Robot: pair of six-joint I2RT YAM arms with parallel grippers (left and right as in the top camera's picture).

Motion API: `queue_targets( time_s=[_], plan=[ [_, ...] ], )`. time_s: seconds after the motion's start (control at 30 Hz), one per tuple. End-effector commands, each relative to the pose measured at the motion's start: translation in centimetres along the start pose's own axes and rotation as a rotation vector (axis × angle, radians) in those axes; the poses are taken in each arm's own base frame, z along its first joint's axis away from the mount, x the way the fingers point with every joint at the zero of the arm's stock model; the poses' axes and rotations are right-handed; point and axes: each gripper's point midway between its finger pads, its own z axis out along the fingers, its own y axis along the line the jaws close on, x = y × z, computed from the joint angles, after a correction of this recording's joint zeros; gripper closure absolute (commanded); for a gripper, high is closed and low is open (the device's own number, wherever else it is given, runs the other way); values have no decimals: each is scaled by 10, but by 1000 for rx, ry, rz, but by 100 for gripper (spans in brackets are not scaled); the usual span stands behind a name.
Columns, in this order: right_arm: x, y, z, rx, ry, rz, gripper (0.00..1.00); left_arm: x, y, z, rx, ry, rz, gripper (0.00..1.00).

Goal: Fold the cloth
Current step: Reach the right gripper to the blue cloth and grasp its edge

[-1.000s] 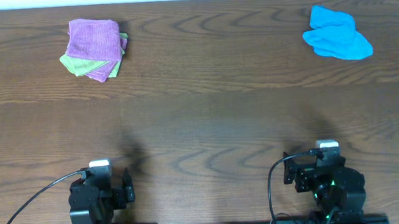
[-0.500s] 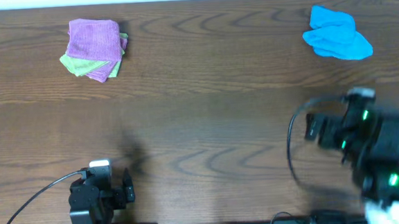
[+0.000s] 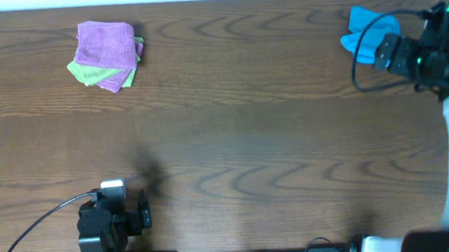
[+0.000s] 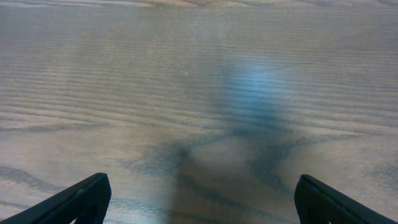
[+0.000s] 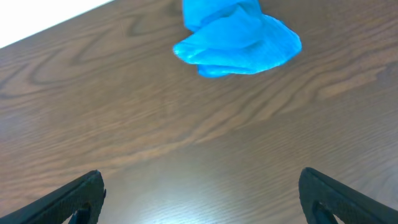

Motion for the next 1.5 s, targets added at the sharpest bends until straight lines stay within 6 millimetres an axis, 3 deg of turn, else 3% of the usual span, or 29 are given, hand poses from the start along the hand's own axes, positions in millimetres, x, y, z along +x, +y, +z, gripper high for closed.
queue_targets(
  time_s=[0.0,0.27,0.57,0.83,1.1,1.47],
  plan=[
    [-13,-17,26,40,29,18,1,16,3,2,-17,60,33,5],
    [-29,-42,109,62,63,58,1,17,3,2,-17,60,33,5],
    [-41,-49,186,48,7,53,1,17,3,2,-17,60,33,5],
    [-38,-53,225,45,-5,20,4,17,3,2,-17,60,33,5],
    [-54,-52,261,14,-112,15,12,17,3,2,-17,60,33,4],
    [-44,-59,301,8,-132,91,17,16,3,1,-17,60,33,5]
  ],
)
